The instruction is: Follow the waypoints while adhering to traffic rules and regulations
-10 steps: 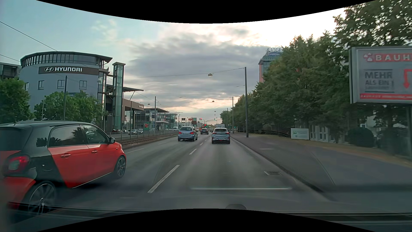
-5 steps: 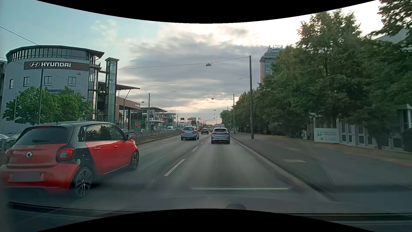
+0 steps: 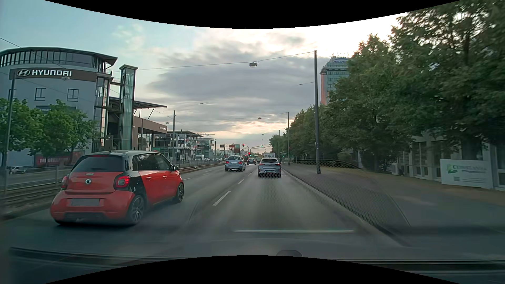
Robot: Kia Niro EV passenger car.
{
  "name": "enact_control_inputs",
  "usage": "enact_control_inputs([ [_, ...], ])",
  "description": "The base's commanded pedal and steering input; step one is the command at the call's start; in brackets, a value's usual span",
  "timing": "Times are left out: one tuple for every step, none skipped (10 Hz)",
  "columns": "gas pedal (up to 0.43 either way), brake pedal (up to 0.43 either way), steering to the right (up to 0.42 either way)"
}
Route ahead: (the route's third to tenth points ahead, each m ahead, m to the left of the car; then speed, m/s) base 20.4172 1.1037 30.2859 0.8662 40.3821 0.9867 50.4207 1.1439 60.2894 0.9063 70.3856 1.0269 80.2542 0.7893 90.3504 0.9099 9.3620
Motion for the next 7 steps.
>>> enact_control_inputs([
  [0.028, 0.000, -0.003],
  [0.039, 0.000, -0.003],
  [0.039, 0.000, -0.003],
  [0.039, 0.000, -0.003],
  [0.039, 0.000, -0.003],
  [0.039, 0.000, -0.003],
  [0.039, 0.000, -0.003],
])
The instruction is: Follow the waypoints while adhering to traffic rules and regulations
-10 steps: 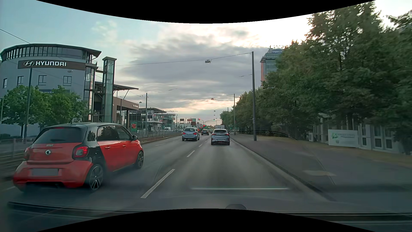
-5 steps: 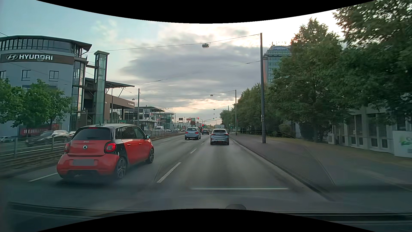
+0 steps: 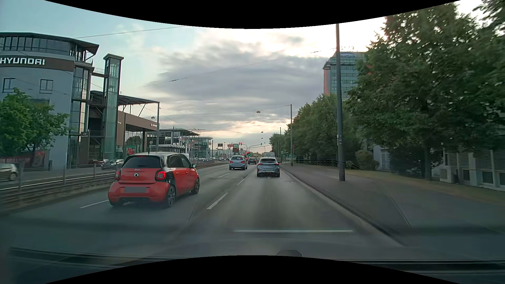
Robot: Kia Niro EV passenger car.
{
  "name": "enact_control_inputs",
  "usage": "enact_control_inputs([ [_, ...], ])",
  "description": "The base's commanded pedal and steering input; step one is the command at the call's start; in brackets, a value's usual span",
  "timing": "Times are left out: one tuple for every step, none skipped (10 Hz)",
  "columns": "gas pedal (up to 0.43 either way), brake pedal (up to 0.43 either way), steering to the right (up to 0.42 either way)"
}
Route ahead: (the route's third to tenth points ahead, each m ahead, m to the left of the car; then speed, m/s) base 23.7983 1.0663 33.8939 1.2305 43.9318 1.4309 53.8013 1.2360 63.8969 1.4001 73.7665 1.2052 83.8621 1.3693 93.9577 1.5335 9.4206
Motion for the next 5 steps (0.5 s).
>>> enact_control_inputs([
  [0.039, 0.000, -0.003],
  [0.039, 0.000, -0.003],
  [0.039, 0.000, -0.003],
  [0.039, 0.000, -0.003],
  [0.039, 0.000, -0.003],
])
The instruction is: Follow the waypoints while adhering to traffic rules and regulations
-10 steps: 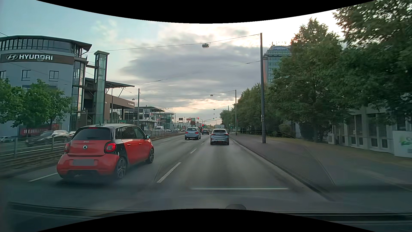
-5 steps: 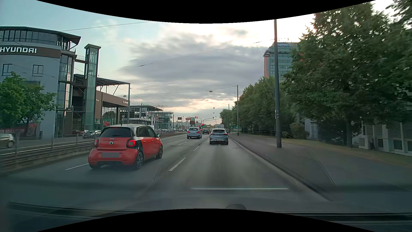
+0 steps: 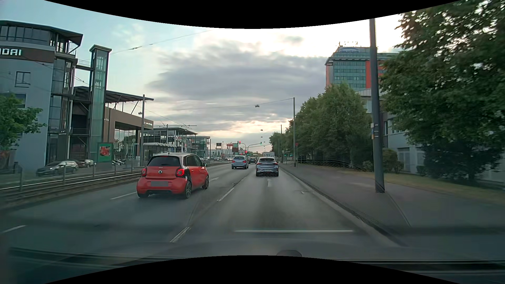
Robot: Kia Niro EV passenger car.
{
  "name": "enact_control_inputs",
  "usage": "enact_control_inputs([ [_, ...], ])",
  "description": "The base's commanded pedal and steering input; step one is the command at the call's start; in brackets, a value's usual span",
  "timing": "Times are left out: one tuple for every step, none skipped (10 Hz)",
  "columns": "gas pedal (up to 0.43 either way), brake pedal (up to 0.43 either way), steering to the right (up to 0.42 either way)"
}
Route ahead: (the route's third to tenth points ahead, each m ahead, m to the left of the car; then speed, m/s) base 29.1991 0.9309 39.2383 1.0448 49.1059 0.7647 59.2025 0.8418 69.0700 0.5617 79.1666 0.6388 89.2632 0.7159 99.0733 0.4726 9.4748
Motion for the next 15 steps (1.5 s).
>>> enact_control_inputs([
  [0.039, 0.000, -0.004],
  [0.039, 0.000, -0.003],
  [0.047, 0.000, -0.004],
  [0.047, 0.000, -0.003],
  [0.047, 0.000, -0.003],
  [0.047, 0.000, -0.003],
  [0.047, 0.000, -0.003],
  [0.047, 0.000, -0.003],
  [0.047, 0.000, -0.003],
  [0.047, 0.000, -0.004],
  [0.047, 0.000, -0.003],
  [0.047, 0.000, -0.003],
  [0.047, 0.000, -0.004],
  [0.047, 0.000, -0.004],
  [0.047, 0.000, -0.004],
])
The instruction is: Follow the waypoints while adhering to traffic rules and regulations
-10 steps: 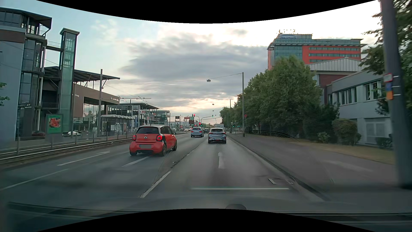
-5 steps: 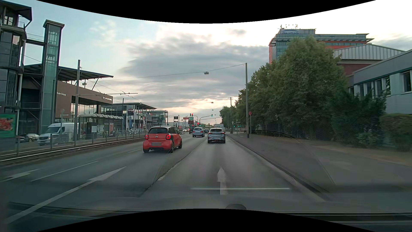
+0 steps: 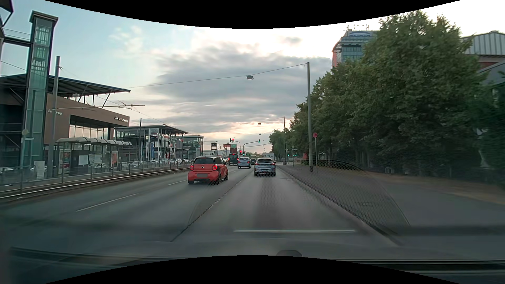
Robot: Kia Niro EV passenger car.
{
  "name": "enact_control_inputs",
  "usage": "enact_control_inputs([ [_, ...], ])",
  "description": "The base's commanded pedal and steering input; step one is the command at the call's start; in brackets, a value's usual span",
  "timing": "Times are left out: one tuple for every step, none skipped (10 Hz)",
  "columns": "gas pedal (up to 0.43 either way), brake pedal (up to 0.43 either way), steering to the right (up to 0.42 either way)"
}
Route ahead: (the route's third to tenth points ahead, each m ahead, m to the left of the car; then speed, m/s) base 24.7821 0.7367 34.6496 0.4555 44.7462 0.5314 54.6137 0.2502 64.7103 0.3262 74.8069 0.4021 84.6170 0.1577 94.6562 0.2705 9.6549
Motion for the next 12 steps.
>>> enact_control_inputs([
  [0.059, 0.000, -0.003],
  [0.067, 0.000, -0.003],
  [0.067, 0.000, -0.003],
  [0.079, 0.000, -0.004],
  [0.079, 0.000, -0.004],
  [0.079, 0.000, -0.004],
  [0.079, 0.000, -0.005],
  [0.079, 0.000, -0.005],
  [0.079, 0.000, -0.004],
  [0.079, 0.000, -0.004],
  [0.079, 0.000, -0.004],
  [0.079, 0.000, -0.004],
])
